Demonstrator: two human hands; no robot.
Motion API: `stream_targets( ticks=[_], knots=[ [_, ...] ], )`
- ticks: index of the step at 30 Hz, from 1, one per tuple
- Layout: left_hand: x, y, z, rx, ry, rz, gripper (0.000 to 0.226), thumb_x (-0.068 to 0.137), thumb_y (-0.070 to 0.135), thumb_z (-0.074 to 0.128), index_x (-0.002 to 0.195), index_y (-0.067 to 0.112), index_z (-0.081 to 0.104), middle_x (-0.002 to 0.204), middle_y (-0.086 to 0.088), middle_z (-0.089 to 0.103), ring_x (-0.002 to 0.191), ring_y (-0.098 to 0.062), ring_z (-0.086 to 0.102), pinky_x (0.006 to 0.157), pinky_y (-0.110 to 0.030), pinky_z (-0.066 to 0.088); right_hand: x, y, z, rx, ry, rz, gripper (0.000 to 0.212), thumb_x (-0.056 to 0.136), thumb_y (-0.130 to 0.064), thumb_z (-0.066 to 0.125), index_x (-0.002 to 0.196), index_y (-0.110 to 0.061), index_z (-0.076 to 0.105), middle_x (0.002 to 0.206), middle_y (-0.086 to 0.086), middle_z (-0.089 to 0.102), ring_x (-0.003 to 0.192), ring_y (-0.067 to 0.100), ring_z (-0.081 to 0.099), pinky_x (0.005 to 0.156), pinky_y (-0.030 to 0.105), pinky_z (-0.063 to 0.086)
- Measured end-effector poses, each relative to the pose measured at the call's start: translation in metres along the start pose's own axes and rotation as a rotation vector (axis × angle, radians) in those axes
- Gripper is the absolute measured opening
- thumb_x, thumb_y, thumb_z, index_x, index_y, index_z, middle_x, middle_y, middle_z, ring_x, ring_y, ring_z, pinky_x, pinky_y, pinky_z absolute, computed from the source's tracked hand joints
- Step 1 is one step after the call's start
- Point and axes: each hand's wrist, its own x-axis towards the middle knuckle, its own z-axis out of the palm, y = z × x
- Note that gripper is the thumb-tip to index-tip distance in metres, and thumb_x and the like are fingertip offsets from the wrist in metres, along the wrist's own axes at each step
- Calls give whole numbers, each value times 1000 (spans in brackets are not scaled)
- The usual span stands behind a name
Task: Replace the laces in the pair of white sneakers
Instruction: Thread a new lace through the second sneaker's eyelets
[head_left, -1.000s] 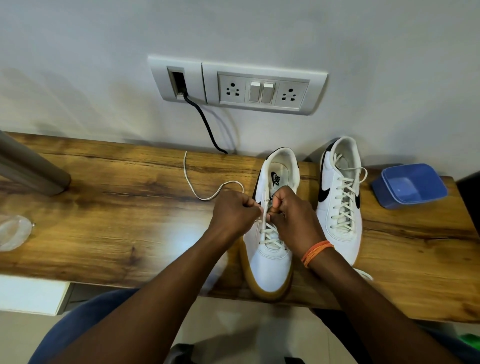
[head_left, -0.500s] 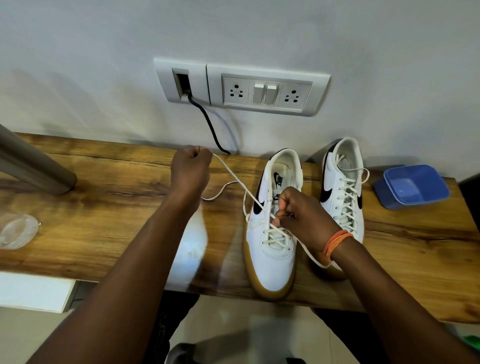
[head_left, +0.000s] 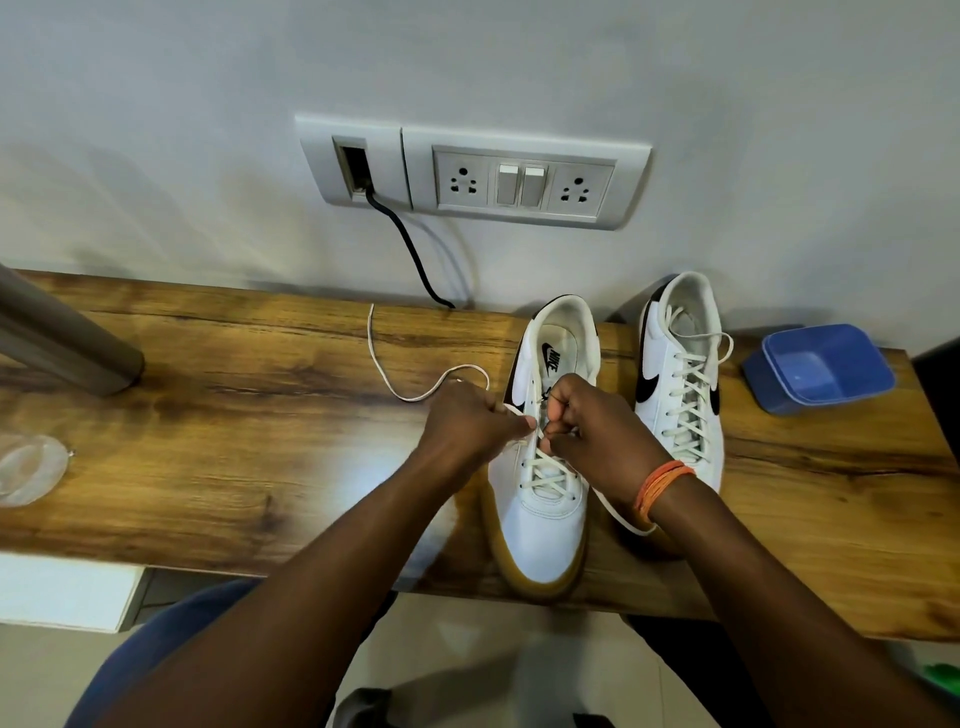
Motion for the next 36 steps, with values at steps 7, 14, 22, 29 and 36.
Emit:
stream_targets(
  ticks=[7, 14, 22, 29, 36],
  knots=[
    [2, 5, 2, -200, 38, -65, 17, 77, 3, 78, 70, -5, 65, 41, 4, 47, 28, -2, 33, 36, -13, 26, 0, 0, 0, -21, 1, -22, 37, 83, -5, 67, 78, -31, 41, 75, -3, 62, 75, 16, 63, 71, 37, 54],
    [16, 27, -45, -460, 252, 16, 15, 88, 7, 67, 74, 7, 63, 58, -1, 49, 36, -6, 39, 39, -14, 30, 0, 1, -7, 32, -30, -2, 32, 81, -5, 63, 77, -29, 43, 70, -2, 67, 78, 17, 69, 74, 47, 55],
    [25, 23, -54, -378, 302, -3, 16, 93, 21, 64, 86, 7, 63, 71, -9, 46, 52, -15, 37, 41, -19, 29, 2, -2, -18, 139, -147, 76, 17, 88, -4, 59, 98, -16, 55, 81, -3, 75, 89, 16, 69, 88, 44, 54],
    [10, 10, -17, 161, -57, -121, 46, 88, 48, 66, 78, 4, 72, 64, -8, 57, 51, -19, 47, 47, -22, 39, 4, 0, -38, 301, -113, 138, 24, 91, -3, 54, 110, -17, 59, 82, 4, 76, 66, 16, 62, 68, 34, 51],
    [12, 4, -1, -125, -23, -113, 28, 81, 15, 79, 72, 4, 56, 53, -4, 44, 35, -9, 33, 36, -13, 24, 5, 4, -37, 292, 84, 22, 27, 92, 1, 46, 106, -13, 64, 82, 1, 75, 71, 42, 61, 63, 40, 52]
  ],
)
